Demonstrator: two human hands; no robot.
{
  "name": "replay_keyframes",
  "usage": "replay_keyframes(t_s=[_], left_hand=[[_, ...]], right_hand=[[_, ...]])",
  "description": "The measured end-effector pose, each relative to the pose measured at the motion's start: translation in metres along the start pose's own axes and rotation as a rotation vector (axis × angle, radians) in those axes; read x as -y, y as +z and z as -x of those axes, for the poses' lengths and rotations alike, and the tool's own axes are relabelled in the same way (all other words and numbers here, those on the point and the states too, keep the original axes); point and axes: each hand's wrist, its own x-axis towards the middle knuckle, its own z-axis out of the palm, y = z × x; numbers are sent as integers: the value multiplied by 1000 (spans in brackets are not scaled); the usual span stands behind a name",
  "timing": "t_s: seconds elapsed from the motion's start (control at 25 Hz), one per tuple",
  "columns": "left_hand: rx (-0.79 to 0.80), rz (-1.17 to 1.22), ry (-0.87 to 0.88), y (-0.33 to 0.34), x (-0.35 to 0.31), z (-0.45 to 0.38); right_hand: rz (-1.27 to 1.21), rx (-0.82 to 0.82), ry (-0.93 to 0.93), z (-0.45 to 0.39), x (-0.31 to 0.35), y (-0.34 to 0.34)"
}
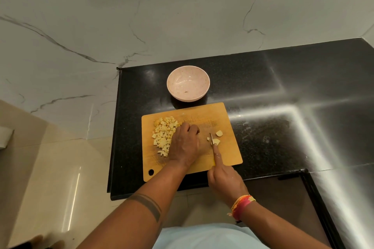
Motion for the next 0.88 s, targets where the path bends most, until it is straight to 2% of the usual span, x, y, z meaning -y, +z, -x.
replay_keyframes(t_s=[0.24,0.36,0.48,0.68,0.88], left_hand=[[15,1,-44,-2,3,5],[63,32,76,0,2,5],[197,107,155,8,-14,5],[328,127,59,14,-30,-2],[241,301,-112,6,-24,-9]], right_hand=[[-10,35,-72,-12,25,8],[-60,-30,-44,-14,10,-7],[-50,-82,-13,-7,-12,-19],[-64,-66,-13,7,-24,-19],[-67,-60,-48,6,-16,-20]])
